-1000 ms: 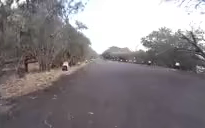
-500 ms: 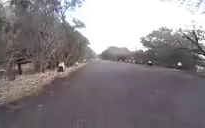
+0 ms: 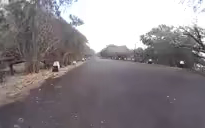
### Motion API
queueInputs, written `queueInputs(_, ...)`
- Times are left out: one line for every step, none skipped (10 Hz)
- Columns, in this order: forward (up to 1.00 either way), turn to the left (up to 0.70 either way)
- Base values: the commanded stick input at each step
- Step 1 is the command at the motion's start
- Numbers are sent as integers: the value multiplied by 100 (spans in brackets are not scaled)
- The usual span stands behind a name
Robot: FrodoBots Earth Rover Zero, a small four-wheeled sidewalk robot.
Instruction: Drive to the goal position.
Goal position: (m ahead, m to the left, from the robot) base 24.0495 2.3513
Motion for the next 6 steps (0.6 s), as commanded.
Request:
queueInputs(70, 0)
queueInputs(70, 0)
queueInputs(70, 0)
queueInputs(70, 0)
queueInputs(70, 0)
queueInputs(70, 0)
